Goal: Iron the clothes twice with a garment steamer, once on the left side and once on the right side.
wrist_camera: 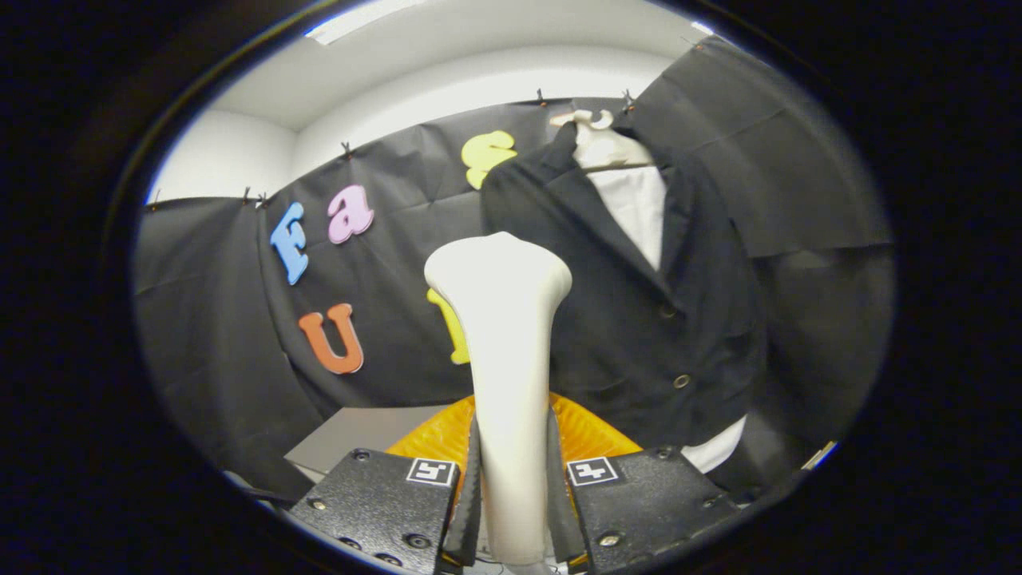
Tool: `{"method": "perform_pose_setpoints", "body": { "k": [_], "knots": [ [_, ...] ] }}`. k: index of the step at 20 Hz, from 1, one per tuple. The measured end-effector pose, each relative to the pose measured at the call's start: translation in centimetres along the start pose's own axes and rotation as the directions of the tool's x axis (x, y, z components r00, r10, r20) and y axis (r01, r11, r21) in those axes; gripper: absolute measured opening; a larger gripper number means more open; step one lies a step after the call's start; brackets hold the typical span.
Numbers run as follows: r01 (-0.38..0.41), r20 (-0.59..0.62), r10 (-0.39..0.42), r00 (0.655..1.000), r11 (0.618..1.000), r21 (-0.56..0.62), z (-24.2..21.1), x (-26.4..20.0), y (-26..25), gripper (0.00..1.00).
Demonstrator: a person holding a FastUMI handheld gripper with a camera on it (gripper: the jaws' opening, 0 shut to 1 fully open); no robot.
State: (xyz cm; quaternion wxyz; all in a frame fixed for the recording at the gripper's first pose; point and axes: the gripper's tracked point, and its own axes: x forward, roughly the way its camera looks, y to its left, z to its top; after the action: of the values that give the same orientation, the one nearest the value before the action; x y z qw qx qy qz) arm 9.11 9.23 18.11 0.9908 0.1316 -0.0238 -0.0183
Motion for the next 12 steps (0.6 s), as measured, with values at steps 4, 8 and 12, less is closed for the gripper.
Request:
{"method": "perform_pose_setpoints", "body": {
  "k": [4,8,12],
  "knots": [
    [0.024,0.133,-0.021,0.991,0.999,-0.021,5.1,-0.4,-3.3,0.38],
    [0.019,0.222,-0.006,0.975,0.998,-0.058,9.3,0.5,-5.1,0.38],
    [0.020,0.298,0.002,0.955,0.997,-0.071,12.9,2.8,-5.9,0.38]
  ]
}}
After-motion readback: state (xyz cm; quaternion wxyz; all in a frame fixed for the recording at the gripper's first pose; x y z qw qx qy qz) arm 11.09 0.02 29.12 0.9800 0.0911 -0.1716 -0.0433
